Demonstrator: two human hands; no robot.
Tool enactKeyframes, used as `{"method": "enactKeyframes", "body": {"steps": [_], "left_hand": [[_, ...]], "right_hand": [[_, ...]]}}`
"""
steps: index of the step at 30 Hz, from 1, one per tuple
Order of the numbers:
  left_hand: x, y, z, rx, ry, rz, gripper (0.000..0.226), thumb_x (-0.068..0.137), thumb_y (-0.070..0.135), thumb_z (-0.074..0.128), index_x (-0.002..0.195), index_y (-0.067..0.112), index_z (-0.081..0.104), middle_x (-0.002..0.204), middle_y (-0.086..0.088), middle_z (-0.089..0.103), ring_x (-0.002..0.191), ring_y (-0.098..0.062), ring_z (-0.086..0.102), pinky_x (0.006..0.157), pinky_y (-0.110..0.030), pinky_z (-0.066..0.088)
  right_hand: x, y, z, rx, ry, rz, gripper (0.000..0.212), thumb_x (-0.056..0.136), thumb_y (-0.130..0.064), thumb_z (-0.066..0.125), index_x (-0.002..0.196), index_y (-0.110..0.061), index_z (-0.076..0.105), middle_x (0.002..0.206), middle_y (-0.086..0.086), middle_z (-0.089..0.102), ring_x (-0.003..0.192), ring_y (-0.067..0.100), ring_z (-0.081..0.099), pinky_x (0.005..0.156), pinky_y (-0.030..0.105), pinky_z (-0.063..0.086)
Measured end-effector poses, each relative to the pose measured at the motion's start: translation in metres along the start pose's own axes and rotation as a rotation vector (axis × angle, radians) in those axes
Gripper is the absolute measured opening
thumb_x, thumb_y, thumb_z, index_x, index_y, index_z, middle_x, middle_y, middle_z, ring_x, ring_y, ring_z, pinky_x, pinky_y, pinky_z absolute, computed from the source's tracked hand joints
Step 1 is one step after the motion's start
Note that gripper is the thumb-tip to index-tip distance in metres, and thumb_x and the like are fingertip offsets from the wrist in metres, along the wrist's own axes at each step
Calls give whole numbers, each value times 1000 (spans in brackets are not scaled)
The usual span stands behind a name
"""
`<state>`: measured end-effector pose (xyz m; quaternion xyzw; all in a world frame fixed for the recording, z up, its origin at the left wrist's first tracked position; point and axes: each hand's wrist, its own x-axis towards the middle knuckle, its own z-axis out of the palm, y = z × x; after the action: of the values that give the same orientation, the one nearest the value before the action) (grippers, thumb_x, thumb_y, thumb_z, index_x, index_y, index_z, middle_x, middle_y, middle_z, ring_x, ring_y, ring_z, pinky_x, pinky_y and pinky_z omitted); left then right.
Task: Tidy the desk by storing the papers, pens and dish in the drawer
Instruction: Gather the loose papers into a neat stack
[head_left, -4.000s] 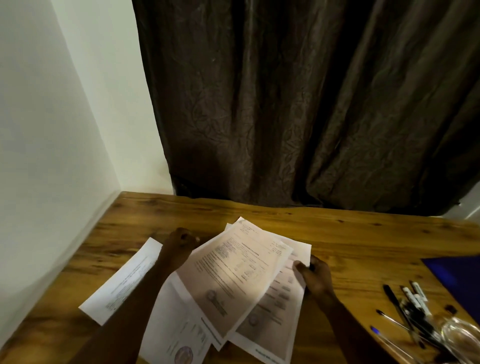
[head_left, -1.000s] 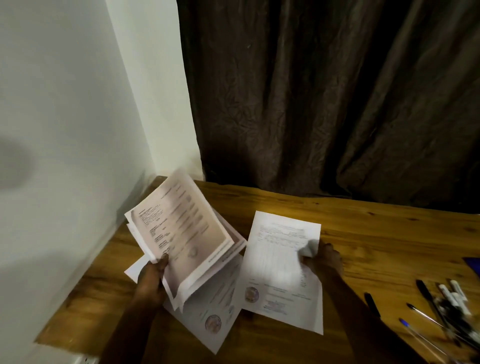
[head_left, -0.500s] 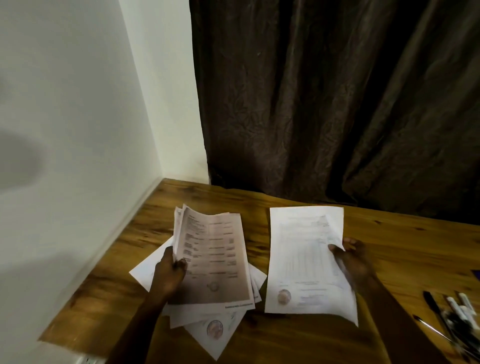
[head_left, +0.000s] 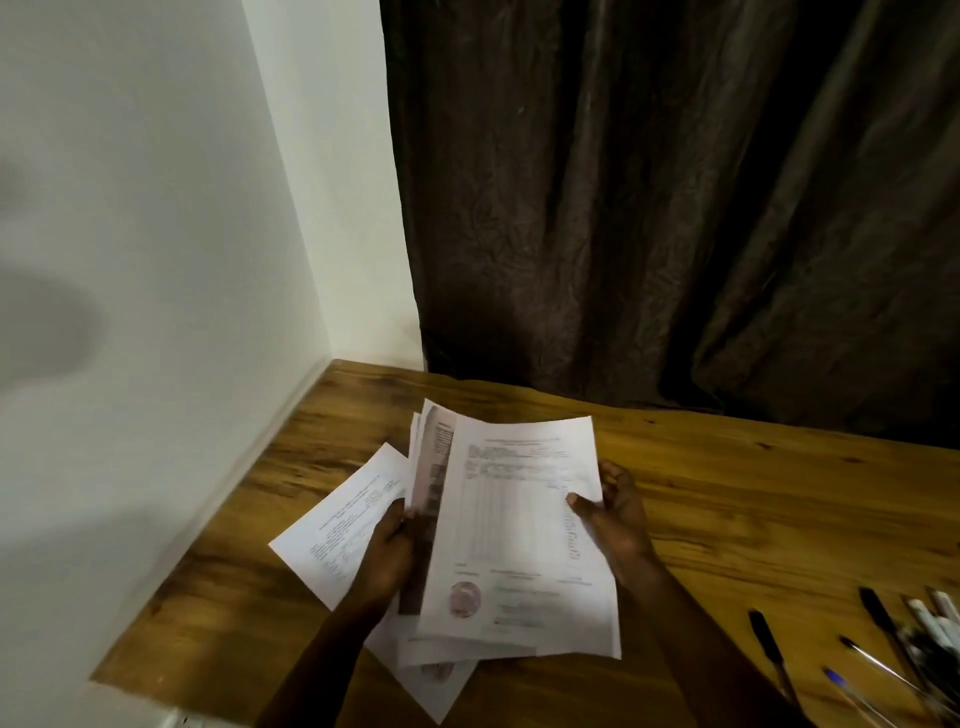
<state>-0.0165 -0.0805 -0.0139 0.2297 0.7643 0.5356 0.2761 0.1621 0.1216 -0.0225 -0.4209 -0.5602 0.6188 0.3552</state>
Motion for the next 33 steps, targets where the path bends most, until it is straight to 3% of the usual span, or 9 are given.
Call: {"method": "enactKeyframes", "body": {"steps": [5,8,12,14,16,22,25,30,33], "left_hand": [[-2,-6,-4,-81,-125,-7,30,93,45,54,121,32,55,112,13,66,98,-12,68,79,-24,55],[3,-15,-8,-17,-208,-25,40,90,35,64,128,34,51,123,8,64,105,-17,67,88,-38,58],[9,-24,-18,38,25,-47,39,96,20,58,134,26,50,128,1,60,113,-21,60,98,-47,51],[11,-24,-32,-44,199,-44,32,96,16,57,128,19,54,121,-4,63,109,-27,61,91,-42,51],[10,-22,-51,-150,385,-76,21,97,12,55,118,11,56,111,-8,65,105,-33,62,82,-35,47],[18,-33,-103,-338,470,-439,46,101,34,45,134,2,49,133,-19,54,122,-40,54,85,-42,48],[17,-36,-108,-315,489,-470,37,99,34,48,123,7,53,133,-21,55,116,-40,58,88,-46,51],[5,-37,-98,-313,464,-448,18,100,27,46,107,10,48,116,-19,58,88,-30,57,74,-40,52],[-6,-31,-91,-242,506,-287,17,98,10,46,108,2,57,99,-14,65,77,-30,62,66,-35,52]], "right_hand": [[-5,10,25,-205,-102,-31,73,77,1,76,138,-17,41,121,3,65,106,17,66,81,42,60],[-7,11,31,-163,-150,13,72,79,-6,78,138,-20,41,119,0,66,104,19,68,79,43,61],[-7,2,32,-214,-81,11,45,88,-21,70,128,-22,48,97,1,69,79,13,68,55,27,57],[-6,5,28,-372,-28,-49,31,90,-22,67,119,-16,57,93,8,71,74,18,68,60,37,58],[-9,9,25,-640,-52,-121,27,89,-29,67,114,-19,63,98,1,71,88,19,67,74,34,56],[-30,14,43,-1169,-354,-125,64,73,-64,68,119,-22,55,119,-3,54,111,20,53,82,32,47],[-36,15,57,-1205,-403,-110,61,76,-52,71,123,-20,51,125,1,54,114,23,52,86,35,49],[-32,16,63,-1076,-370,-6,42,86,-28,66,126,-16,56,127,5,56,112,24,56,86,31,49],[-20,13,47,-801,-327,117,34,89,-13,65,122,-10,61,121,11,63,92,23,64,64,28,58]]}}
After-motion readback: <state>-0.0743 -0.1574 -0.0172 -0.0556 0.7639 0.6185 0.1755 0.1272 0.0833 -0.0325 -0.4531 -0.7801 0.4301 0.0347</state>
